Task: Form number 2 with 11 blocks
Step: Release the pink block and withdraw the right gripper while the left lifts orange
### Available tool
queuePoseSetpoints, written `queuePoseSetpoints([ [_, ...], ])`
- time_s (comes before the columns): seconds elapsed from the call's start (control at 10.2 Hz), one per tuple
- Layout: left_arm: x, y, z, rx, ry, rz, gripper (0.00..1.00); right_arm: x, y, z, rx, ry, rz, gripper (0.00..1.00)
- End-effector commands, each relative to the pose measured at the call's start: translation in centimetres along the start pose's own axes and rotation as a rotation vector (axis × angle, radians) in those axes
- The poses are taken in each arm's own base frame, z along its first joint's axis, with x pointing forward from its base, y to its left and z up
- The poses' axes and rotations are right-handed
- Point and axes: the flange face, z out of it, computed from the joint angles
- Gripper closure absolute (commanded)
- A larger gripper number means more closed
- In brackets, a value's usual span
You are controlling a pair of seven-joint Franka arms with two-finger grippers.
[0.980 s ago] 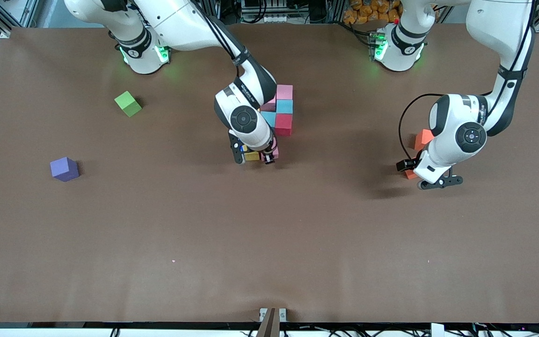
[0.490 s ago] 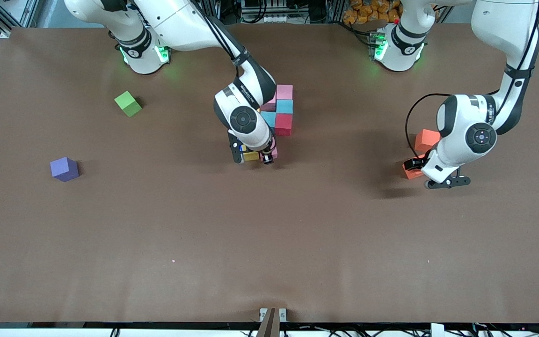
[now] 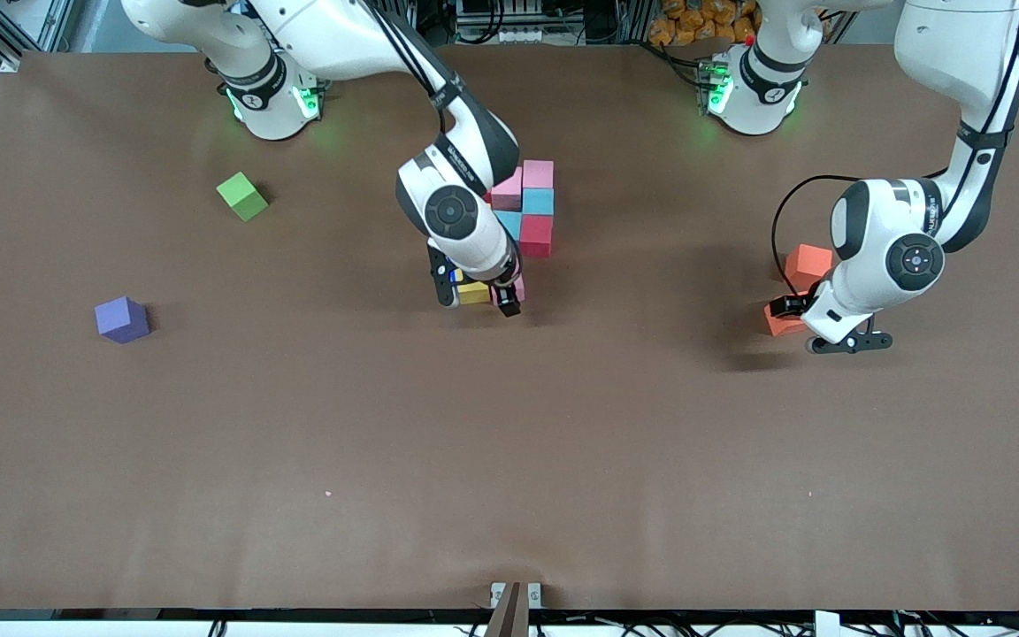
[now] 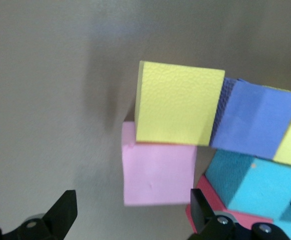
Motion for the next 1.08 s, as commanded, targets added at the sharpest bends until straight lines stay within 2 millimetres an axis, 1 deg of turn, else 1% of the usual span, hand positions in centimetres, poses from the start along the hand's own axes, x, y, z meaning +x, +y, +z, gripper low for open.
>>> queuePoseSetpoints([
  [0.0,0.0,-0.1,1.1,0.000,-0.015,0.003,0.00,-0.4,0.7,-3.8,0.010,-0.007,0.003,0.00],
  [0.1,0.0,0.0,1.7,0.001,-0.023,0.004,0.11,-0.5,0.6,-6.7,0.023,-0.020,0.001,0.00],
  [0.2,0.2,0.2,1.7,0.002,-0.021,-0.002,0.30,0.2,0.3,-10.2,0.024,-0.017,-0.016,0.00],
  [0.29,0.4,0.4,1.5,-0.007,-0.019,-0.022,0.47,1.9,-0.5,-13.6,0.021,-0.007,-0.054,0.00],
  [0.39,0.4,1.1,1.3,-0.032,-0.020,-0.053,0.63,4.1,-1.1,-15.9,0.003,0.008,-0.105,0.00],
  [0.49,0.7,2.0,0.9,-0.057,-0.015,-0.102,0.69,6.9,-2.1,-17.7,-0.004,0.018,-0.162,0.00],
  [0.59,0.8,3.8,0.4,-0.069,-0.012,-0.140,0.70,9.9,-3.1,-18.9,0.003,0.023,-0.211,0.00],
  [0.69,1.0,5.3,-0.3,-0.077,-0.011,-0.178,0.71,12.5,-4.0,-19.7,0.009,0.025,-0.264,0.00],
  [0.78,1.4,7.4,-1.3,-0.084,-0.022,-0.226,0.72,15.1,-4.4,-20.1,-0.013,0.024,-0.311,0.00],
  [0.88,1.7,10.0,-2.4,-0.101,-0.035,-0.289,0.72,17.6,-4.6,-21.1,-0.034,0.017,-0.363,0.00],
  [0.98,2.1,12.1,-4.0,-0.115,-0.047,-0.368,0.72,20.2,-4.7,-22.0,-0.050,0.006,-0.429,0.00],
])
